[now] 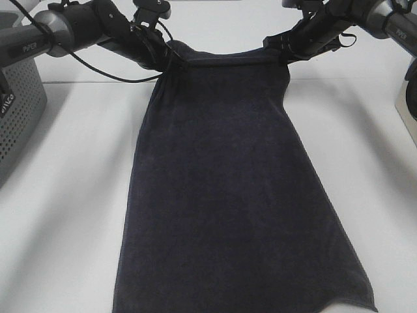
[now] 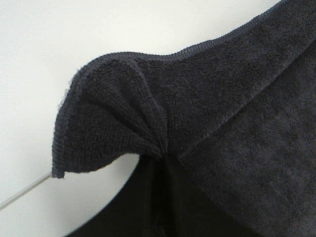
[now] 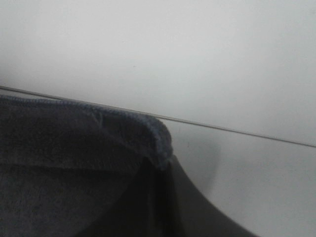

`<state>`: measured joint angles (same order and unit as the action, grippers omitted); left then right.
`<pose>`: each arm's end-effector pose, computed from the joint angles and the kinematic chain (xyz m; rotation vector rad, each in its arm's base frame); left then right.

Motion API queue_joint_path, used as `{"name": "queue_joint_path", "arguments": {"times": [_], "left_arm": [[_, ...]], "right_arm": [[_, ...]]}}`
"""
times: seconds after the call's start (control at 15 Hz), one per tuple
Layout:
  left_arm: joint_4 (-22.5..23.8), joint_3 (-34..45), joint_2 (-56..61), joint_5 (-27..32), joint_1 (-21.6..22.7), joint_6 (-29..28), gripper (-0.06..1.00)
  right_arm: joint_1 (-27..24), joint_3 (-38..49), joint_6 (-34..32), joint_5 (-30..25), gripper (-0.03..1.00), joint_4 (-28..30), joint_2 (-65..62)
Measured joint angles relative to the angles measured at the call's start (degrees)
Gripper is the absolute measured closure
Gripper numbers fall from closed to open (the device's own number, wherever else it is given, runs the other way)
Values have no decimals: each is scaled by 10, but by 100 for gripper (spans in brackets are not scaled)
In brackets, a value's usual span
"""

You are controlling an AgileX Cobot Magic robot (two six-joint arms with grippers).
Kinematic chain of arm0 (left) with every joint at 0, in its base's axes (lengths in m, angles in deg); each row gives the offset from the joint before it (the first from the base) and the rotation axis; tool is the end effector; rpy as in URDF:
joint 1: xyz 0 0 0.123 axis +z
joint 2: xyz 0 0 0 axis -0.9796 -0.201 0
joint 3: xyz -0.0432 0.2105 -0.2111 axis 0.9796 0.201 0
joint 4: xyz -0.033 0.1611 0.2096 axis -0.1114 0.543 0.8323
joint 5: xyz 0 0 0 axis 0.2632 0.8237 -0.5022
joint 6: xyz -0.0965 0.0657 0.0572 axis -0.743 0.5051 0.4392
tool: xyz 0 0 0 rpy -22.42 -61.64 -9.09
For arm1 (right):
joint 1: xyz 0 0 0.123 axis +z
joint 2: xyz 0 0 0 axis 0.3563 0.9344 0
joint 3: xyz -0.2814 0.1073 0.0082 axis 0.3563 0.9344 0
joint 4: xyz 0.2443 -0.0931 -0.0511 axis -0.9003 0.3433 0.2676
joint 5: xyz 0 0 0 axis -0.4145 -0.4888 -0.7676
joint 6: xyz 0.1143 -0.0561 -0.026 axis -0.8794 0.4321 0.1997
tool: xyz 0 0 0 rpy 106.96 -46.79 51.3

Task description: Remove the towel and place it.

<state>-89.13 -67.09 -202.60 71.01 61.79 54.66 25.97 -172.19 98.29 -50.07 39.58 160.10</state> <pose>0.6116 -0.2080 0.1240 0.6216 2.1279 -0.2678 0.6367 0.0774 0.1299 -0.2252 2.3640 0.2130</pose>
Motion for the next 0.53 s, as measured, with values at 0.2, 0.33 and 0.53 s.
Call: {"name": "queue_joint_path", "arguments": {"times": [0.2,0.33,0.53], "left_arm": [[-7,0,-18,-17,-1,14,92],[-9,0,-33,-24,-1,14,92],[-11,0,-50,-52,-1,16,92]], "right_arm": [[0,1,-2,18,95,0,5],[0,9,-3,37,95,0,5],[0,44,-3,70,95,-2,5]]}}
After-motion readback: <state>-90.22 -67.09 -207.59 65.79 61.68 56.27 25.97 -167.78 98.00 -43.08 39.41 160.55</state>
